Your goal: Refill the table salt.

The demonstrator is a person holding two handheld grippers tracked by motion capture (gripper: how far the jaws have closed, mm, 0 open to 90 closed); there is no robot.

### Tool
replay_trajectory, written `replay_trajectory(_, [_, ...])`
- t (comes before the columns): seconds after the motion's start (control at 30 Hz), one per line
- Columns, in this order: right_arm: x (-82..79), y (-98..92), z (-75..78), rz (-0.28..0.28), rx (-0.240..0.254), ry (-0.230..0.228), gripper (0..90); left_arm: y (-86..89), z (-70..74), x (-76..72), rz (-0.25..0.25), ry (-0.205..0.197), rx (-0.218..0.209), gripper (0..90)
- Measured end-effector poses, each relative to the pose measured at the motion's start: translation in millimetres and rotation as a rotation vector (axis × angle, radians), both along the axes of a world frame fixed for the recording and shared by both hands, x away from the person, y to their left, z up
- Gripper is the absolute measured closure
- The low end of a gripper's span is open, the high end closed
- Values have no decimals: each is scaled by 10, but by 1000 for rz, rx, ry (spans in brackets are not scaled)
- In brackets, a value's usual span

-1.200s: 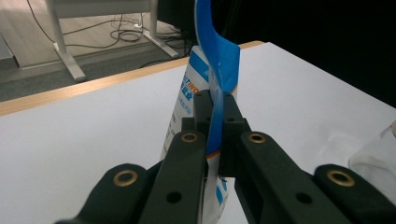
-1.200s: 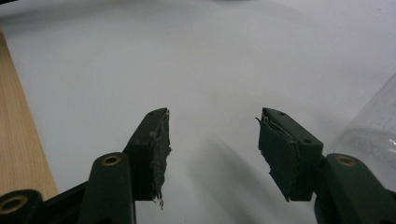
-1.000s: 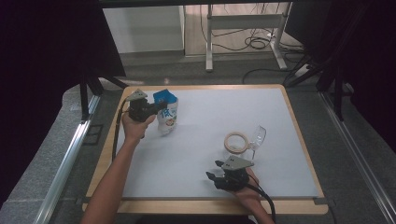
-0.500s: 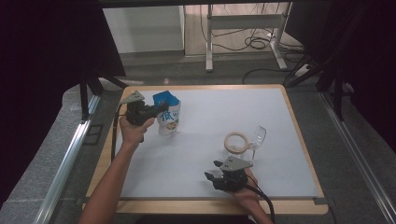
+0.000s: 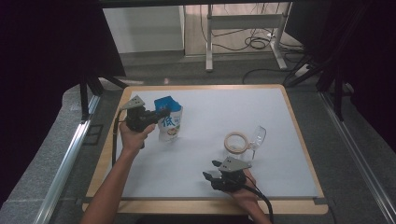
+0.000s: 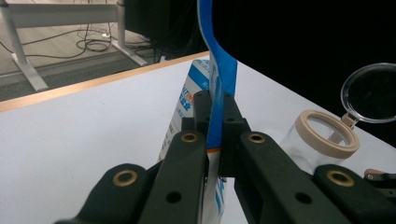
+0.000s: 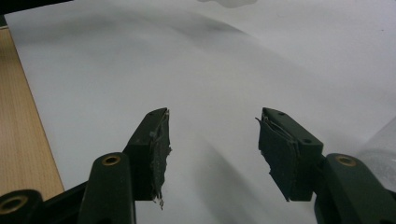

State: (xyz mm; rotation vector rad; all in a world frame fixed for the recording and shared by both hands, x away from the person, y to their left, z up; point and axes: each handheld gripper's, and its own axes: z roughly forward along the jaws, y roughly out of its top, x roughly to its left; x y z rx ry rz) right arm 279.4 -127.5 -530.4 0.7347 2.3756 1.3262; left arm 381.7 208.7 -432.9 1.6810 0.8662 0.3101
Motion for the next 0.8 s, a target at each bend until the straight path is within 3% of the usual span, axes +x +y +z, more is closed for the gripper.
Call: replay_trajectory(0.8, [20, 169, 20, 2, 5, -25, 408, -135, 70, -212, -52, -20, -5, 900])
